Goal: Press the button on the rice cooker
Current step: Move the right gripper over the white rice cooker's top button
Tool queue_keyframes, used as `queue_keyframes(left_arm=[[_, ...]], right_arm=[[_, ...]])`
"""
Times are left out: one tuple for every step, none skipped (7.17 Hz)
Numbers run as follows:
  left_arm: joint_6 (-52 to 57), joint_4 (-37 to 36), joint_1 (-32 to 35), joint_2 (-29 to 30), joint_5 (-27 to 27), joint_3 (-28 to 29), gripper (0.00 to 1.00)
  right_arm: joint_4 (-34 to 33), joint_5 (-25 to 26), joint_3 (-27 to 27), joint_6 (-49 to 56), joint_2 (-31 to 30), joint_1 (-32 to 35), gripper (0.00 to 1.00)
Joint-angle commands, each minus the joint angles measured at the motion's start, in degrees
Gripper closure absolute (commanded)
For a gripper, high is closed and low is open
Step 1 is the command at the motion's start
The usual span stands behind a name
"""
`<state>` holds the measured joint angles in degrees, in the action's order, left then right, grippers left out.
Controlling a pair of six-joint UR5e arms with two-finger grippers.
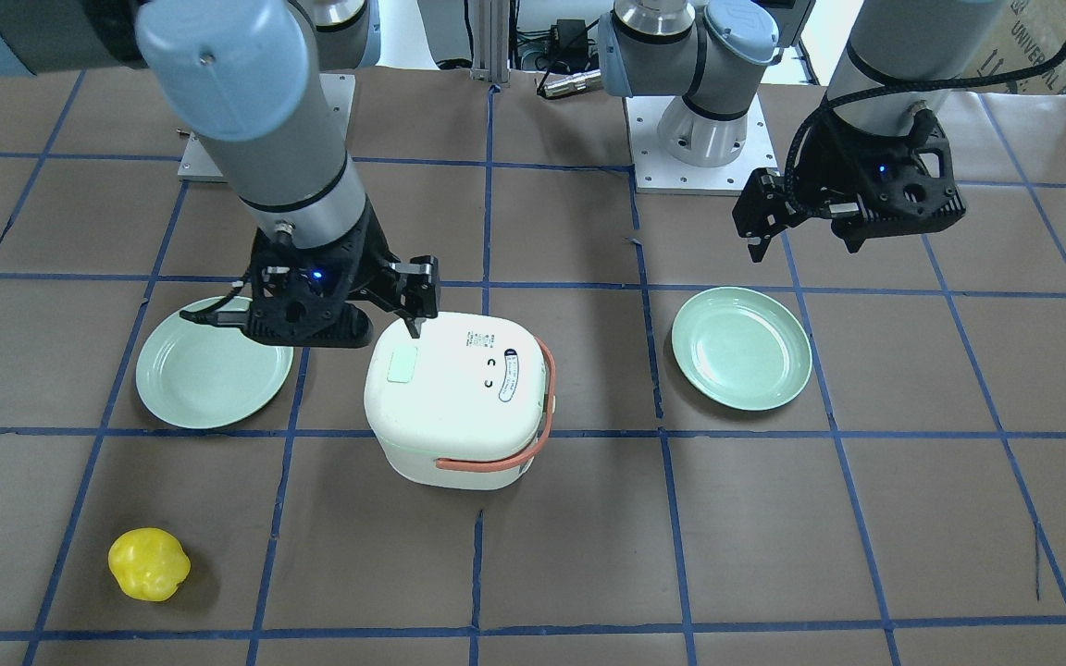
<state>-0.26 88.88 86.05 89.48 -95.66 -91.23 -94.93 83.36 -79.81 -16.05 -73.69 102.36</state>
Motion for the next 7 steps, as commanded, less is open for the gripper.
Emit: queue_keyframes(left_arm=[[0.0,0.1,0.0,0.0,0.0,0.0,0.0],[0.0,0.1,0.0,0.0,-0.1,0.0,0.0],[0.0,0.1,0.0,0.0,0.0,0.0,0.0],[0.0,0.0,0.0,0.0,0.0,0.0,0.0],[0.0,0.0,0.0,0.0,0.0,0.0,0.0],[0.0,0.1,0.0,0.0,0.0,0.0,0.0],[0.0,0.1,0.0,0.0,0.0,0.0,0.0]], right_arm=[[-1.3,0.0,-2.7,-0.4,2.1,0.7,0.87],[-1.6,0.0,-4.4,-0.2,1.8,-0.2,0.89],[-2.4,0.0,-4.4,-0.3,1.8,-0.1,0.9],[-3.1,0.0,-4.7,-0.3,2.0,-0.1,0.9],[-3.4,0.0,-4.6,-0.3,2.1,0.0,0.9],[-3.9,0.0,-4.5,-0.3,2.1,0.0,0.9],[-3.9,0.0,-4.5,-0.3,2.3,0.0,0.9]])
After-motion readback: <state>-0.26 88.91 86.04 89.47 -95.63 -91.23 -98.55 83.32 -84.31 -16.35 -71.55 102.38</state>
